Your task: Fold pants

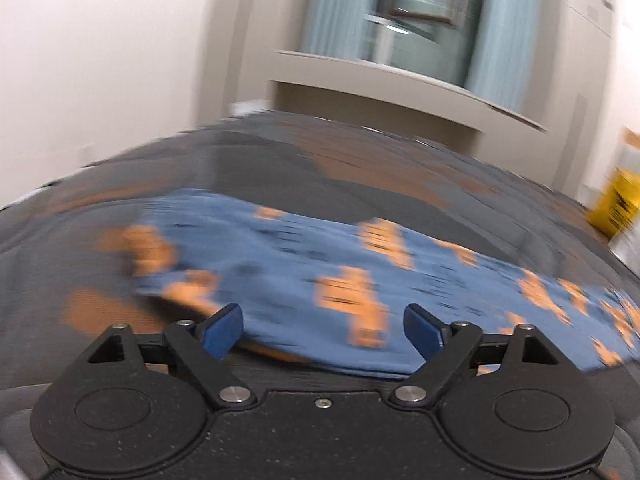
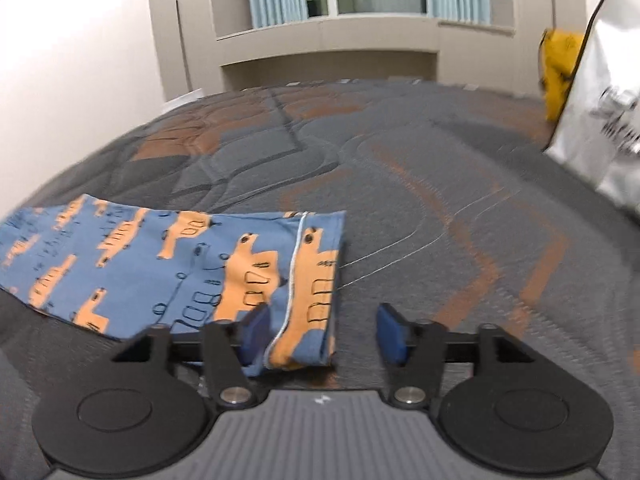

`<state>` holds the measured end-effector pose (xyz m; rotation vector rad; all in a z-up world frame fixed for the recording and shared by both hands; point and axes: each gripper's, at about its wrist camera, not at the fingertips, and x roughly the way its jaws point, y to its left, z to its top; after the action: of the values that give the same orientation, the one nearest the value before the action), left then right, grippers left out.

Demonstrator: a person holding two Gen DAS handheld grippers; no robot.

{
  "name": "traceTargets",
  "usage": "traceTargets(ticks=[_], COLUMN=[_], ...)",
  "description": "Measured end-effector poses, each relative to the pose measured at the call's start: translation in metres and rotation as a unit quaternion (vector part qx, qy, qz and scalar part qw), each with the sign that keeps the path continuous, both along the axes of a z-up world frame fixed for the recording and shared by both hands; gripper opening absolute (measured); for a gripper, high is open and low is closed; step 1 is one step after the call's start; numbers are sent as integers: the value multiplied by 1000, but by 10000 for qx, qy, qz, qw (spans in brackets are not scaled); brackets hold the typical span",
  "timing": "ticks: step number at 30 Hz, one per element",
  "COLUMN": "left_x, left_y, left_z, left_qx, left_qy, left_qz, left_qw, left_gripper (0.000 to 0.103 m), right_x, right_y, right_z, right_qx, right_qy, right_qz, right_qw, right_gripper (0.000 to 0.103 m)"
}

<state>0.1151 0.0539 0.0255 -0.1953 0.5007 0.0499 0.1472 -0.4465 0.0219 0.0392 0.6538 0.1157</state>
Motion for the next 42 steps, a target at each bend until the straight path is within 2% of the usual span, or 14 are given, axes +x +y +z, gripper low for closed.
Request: traceTargets(ticks=[2, 4, 10, 15, 17, 19, 24, 27, 30, 32, 36, 39, 41, 42], left_x=[-4, -1, 35, 74, 85, 90, 87, 75, 80, 89, 84, 76, 72, 68], left_y=[27, 57, 124, 144, 147, 149, 148, 135, 126, 130, 132, 126, 120, 115], left_z=[0, 1, 2, -5, -11, -15, -5, 17, 13, 0, -6, -2, 5, 9], left_qx=[-36, -130, -814, -1057, -1077, -1037, -805, -272, 224, 225, 225, 379, 441, 474], left_qy=[-10, 42, -59, 206, 313, 327, 101, -128, 104, 417, 232, 205, 92, -2], left_qz=[398, 735, 605, 283, 260, 375, 451, 361, 327, 322, 288, 415, 463, 494], left_qw=[9992, 9972, 9948, 9938, 9933, 9934, 9957, 9989, 9992, 9984, 9991, 9982, 9979, 9977], left_gripper=[94, 94, 88, 66, 40, 27, 17, 16, 16, 17, 21, 34, 63, 71], right_x=[-7, -11, -3, 18, 28, 36, 46, 48, 52, 55, 56, 53, 53, 53], right_y=[8, 23, 109, 185, 210, 230, 255, 255, 255, 256, 262, 266, 265, 264], right_z=[5, 13, 22, 16, 13, 10, 3, -2, -11, -14, -19, -19, -18, -18], right_qx=[-159, -269, -109, 214, 238, 221, 169, 187, 169, 167, -5, -165, -126, -68], right_qy=[-175, -378, -665, -608, -539, -494, -408, -351, -215, -128, -103, -107, -126, -137], right_qz=[-137, -103, 821, 1608, 1819, 1931, 2108, 2106, 2059, 2023, 2057, 2097, 2106, 2110], right_qw=[9996, 9989, 9943, 9849, 9815, 9797, 9765, 9768, 9782, 9791, 9786, 9776, 9774, 9774], right_gripper=[91, 97, 101, 101, 101, 101, 101, 101, 101, 101, 102, 103, 103, 103])
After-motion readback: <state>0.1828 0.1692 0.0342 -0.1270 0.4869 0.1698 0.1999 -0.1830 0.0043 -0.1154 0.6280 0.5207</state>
